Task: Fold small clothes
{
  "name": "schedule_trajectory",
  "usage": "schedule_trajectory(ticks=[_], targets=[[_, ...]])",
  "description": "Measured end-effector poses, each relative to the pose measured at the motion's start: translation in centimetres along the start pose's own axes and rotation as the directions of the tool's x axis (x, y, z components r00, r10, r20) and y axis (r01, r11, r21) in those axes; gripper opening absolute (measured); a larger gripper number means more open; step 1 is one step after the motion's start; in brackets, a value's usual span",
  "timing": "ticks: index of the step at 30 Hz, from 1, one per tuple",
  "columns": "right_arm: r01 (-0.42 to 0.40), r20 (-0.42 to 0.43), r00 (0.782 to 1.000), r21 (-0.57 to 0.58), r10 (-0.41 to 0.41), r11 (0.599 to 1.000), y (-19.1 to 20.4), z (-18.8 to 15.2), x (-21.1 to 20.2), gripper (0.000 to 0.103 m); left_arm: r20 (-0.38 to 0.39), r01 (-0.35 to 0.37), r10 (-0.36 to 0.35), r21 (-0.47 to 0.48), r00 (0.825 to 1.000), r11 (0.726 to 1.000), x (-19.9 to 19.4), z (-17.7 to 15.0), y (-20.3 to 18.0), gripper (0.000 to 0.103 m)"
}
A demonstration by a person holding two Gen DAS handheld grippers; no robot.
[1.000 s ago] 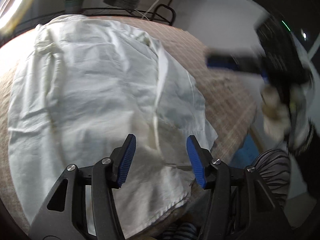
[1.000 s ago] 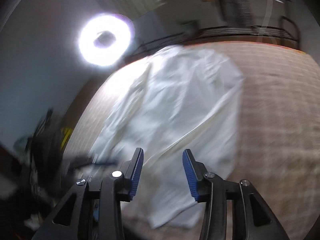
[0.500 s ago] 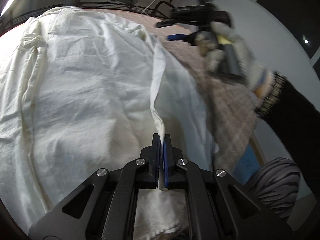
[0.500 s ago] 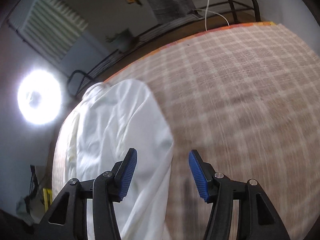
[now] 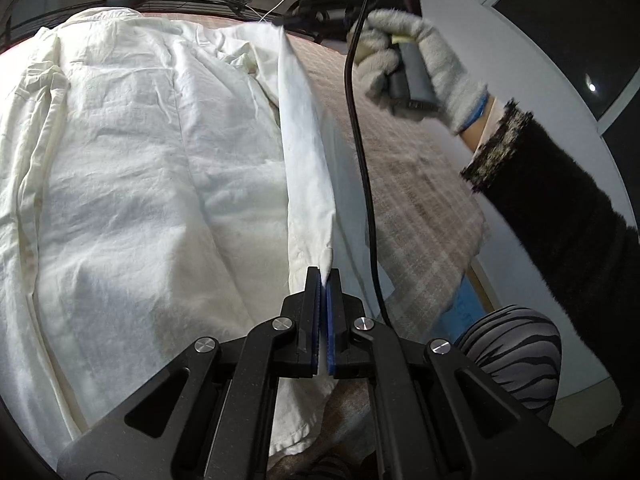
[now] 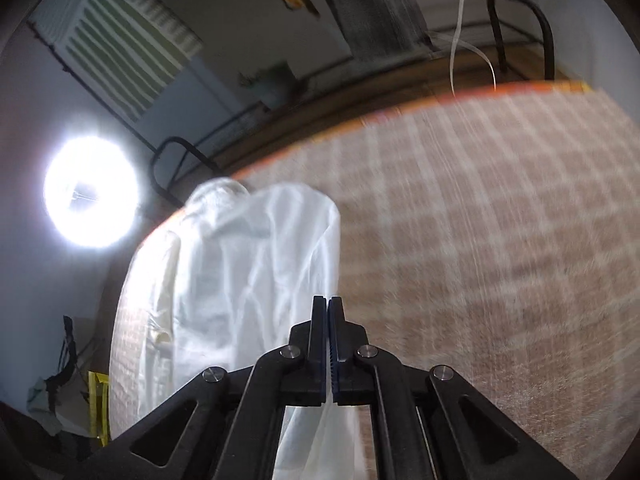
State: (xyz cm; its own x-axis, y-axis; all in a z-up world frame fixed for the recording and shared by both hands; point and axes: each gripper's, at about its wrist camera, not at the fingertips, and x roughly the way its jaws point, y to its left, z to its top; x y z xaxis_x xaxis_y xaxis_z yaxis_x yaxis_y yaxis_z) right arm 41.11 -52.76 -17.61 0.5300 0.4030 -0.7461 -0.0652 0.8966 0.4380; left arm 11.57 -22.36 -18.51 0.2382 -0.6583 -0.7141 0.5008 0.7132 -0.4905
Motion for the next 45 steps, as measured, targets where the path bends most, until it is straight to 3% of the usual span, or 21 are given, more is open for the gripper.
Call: schedule_trajectory(ticks=[5,11,18,20,21,23,28,31,38,40,42,43,45], targets=[[0.019,0.000,1.000,-0.108,-0.019,0.994,4.8,1.1,1.4,0.000,0.013,0.027,-0.026,-0.088,1.000,0.996,-0.8,-0.5,1.0,0.000],[0.079,-0.075,0.991,-0.309,-0.107,0.948,11.0,0.3,7.6,0.000,-0.030,0.050,-0.057,-0.187,0.998,0.981,0.2,-2.0,2.7,0.000],[0.104,-0.167,0.969,-0.400,-0.184,0.910,13.2,-2.6,14.1,0.000,-0.067,0.052,-0.067,-0.195,0.996,0.979,1.2,-3.1,3.0,0.000],[0.084,-0.162,0.975,-0.372,-0.154,0.924,12.8,-2.5,13.3,0.003,-0.069,0.057,-0.071,-0.196,0.995,0.979,1.2,-3.0,2.7,0.000],[0.061,-0.161,0.979,-0.346,-0.123,0.936,12.6,-2.3,12.6,0.015,-0.066,0.054,-0.067,-0.186,0.996,0.981,1.0,-3.0,2.6,0.000],[0.048,-0.120,0.989,-0.312,-0.090,0.949,11.8,-2.1,9.8,0.028,-0.060,0.047,-0.058,-0.157,0.997,0.986,0.6,-2.8,2.4,0.000],[0.015,-0.068,0.997,-0.218,-0.031,0.976,8.1,-4.7,1.5,0.036,-0.059,0.003,-0.008,-0.083,0.998,0.997,-0.4,-2.8,0.9,0.000],[-0.020,-0.076,0.997,-0.133,0.010,0.991,5.2,-9.1,-2.8,0.048,-0.047,-0.015,0.011,-0.080,0.999,0.997,-1.1,-3.0,0.9,0.014],[-0.126,-0.229,0.967,-0.047,0.112,0.991,2.8,-19.2,-4.4,0.054,-0.043,-0.056,0.052,-0.091,0.998,0.994,-1.0,-2.3,1.7,0.014],[-0.080,-0.263,0.964,-0.105,0.050,0.991,3.3,-20.8,-3.5,0.054,-0.056,-0.052,0.047,-0.102,0.997,0.993,-0.4,-2.1,2.0,0.014],[-0.088,-0.289,0.956,-0.110,0.053,0.990,3.4,-21.5,-2.7,0.048,-0.063,-0.051,0.044,-0.110,0.997,0.993,0.2,-1.8,2.4,0.009],[-0.100,-0.297,0.953,-0.109,0.063,0.989,3.4,-21.6,-2.5,0.041,-0.064,-0.054,0.047,-0.109,0.997,0.993,-0.3,-2.0,2.7,0.005],[-0.095,-0.296,0.953,-0.119,0.056,0.988,3.4,-21.6,-2.4,0.008,-0.060,-0.048,0.041,-0.122,0.997,0.991,-0.5,-2.1,2.7,0.001]])
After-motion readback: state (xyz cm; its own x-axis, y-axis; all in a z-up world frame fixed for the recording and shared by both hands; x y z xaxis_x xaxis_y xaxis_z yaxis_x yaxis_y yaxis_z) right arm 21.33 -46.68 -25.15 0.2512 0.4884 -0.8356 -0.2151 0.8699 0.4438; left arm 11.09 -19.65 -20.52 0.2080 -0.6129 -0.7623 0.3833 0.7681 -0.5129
